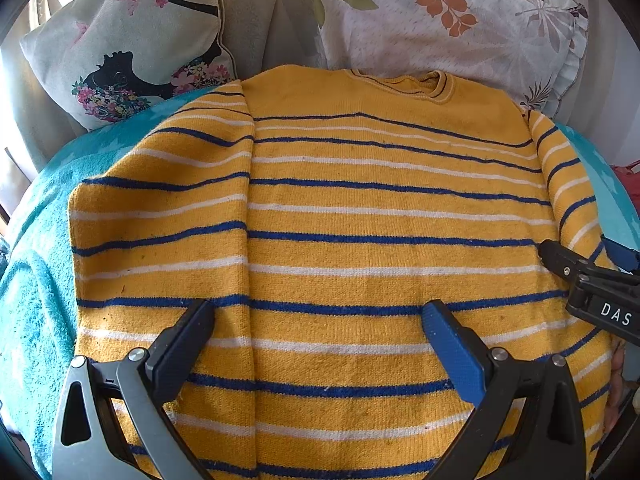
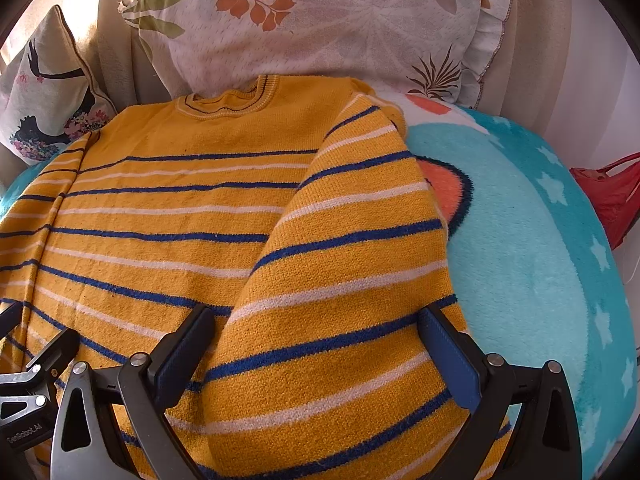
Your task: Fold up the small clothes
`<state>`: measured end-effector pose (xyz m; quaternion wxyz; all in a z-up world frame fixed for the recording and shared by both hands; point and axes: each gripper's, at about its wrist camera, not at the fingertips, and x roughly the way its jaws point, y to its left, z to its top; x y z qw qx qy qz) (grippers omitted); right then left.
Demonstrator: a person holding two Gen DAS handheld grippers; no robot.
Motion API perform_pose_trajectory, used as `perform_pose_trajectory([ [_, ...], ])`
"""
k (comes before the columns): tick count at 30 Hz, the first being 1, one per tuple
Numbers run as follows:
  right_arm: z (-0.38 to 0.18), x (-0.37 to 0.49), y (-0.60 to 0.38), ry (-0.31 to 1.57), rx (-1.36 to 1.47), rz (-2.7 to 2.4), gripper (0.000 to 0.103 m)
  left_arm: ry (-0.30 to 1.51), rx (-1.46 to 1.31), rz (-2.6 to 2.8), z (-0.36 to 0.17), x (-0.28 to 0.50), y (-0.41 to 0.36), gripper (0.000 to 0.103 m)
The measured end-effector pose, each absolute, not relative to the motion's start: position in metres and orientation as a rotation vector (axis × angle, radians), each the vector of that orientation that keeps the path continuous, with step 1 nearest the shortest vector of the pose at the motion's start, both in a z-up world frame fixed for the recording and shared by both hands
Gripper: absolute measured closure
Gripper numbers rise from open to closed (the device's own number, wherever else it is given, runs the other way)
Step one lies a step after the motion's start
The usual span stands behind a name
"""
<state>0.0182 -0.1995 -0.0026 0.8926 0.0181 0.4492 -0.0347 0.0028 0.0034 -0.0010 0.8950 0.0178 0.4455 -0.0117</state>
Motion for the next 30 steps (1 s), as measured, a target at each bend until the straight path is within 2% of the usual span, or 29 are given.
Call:
perform_pose_trajectory([
  [4,-0.002,0.018,-0.2,0.932,0.037,-0.071,0.0,0.93,-0.048,-0.038,0.016,-0.013,0.027,0.005],
  [9,-0.003,0.019,-0.198,0.934,0.032,-0.074,0.0,0.855,-0.091,0.013,0.049,-0.035,0.08,0.005],
  [15,-0.003,0.019,-0.198,0.933,0.031,-0.074,0.0,0.912,-0.064,0.082,0.034,-0.029,0.115,0.005],
  [18,-0.003,0.02,-0.198,0.934,0.029,-0.074,0.0,0.915,-0.091,0.01,0.031,-0.034,0.11,0.005],
  [25,-0.004,0.019,-0.2,0.934,0.025,-0.074,0.0,0.895,0.045,-0.053,0.029,-0.032,0.069,0.006],
  [28,-0.004,0.019,-0.2,0.934,0.025,-0.073,0.0,0.93,0.081,-0.06,0.019,-0.027,0.059,0.015],
  [30,-0.004,0.019,-0.2,0.934,0.025,-0.073,0.0,0.95,0.094,-0.048,0.014,-0.025,0.057,0.016],
])
